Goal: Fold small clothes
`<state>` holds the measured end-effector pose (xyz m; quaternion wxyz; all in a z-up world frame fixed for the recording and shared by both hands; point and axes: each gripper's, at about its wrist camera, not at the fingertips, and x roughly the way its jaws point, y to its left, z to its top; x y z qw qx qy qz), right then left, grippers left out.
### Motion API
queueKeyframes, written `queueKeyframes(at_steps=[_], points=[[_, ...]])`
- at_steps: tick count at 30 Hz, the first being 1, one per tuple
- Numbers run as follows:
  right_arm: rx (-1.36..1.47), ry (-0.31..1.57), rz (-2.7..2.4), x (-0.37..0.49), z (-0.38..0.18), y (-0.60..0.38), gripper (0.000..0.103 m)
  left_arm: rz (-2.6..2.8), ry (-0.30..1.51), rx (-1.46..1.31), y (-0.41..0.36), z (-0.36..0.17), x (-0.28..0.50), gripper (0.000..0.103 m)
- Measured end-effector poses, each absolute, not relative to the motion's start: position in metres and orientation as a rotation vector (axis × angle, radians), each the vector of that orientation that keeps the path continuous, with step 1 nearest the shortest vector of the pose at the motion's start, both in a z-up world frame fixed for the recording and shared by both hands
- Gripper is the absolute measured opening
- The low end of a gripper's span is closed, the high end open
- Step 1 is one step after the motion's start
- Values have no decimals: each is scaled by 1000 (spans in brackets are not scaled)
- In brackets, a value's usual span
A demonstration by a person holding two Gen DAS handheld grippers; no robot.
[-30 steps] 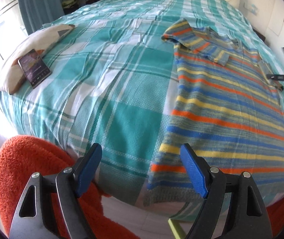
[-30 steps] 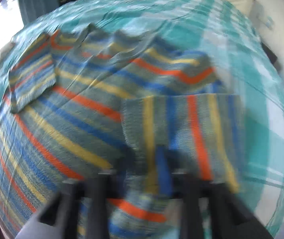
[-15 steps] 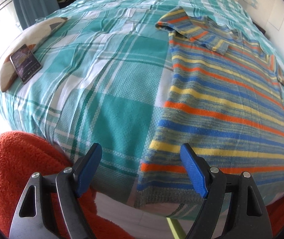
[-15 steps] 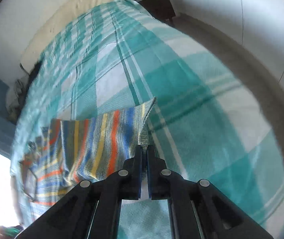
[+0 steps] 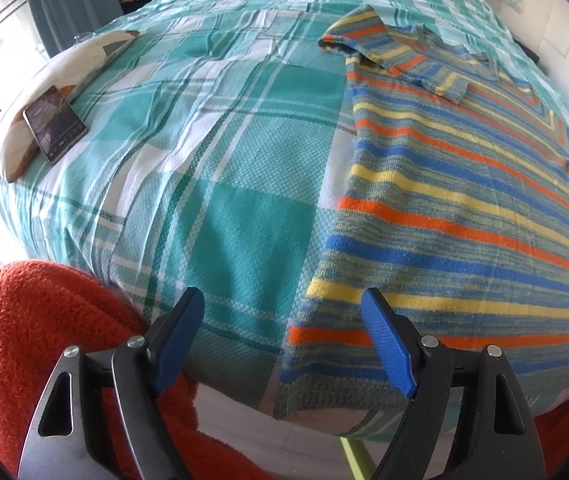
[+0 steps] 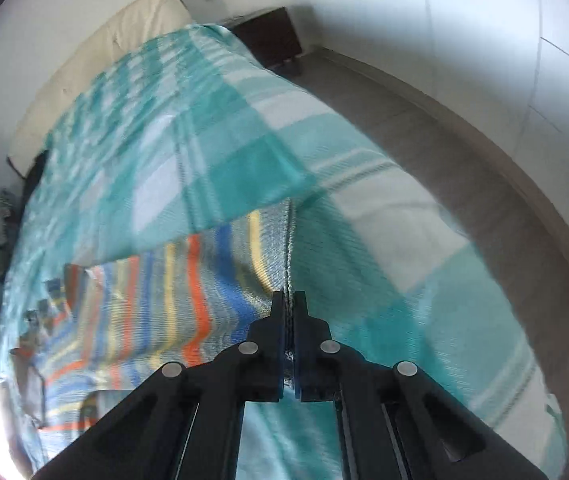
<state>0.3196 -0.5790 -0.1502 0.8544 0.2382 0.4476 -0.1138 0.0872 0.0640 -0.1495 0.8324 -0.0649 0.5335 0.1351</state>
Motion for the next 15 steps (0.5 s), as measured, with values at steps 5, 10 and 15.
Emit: queueKeyframes(at_steps=[5,10,15], points=[[419,978,-265,322,-162,-565,1,282,1134,-109,60,-151,87,82],[389,984,-266,320,-166,-567,2,287,1133,-119,62,-151,86,82],[330,978,-226,312,-162,-564,32,277,1131,-113,60,-151,85,82]])
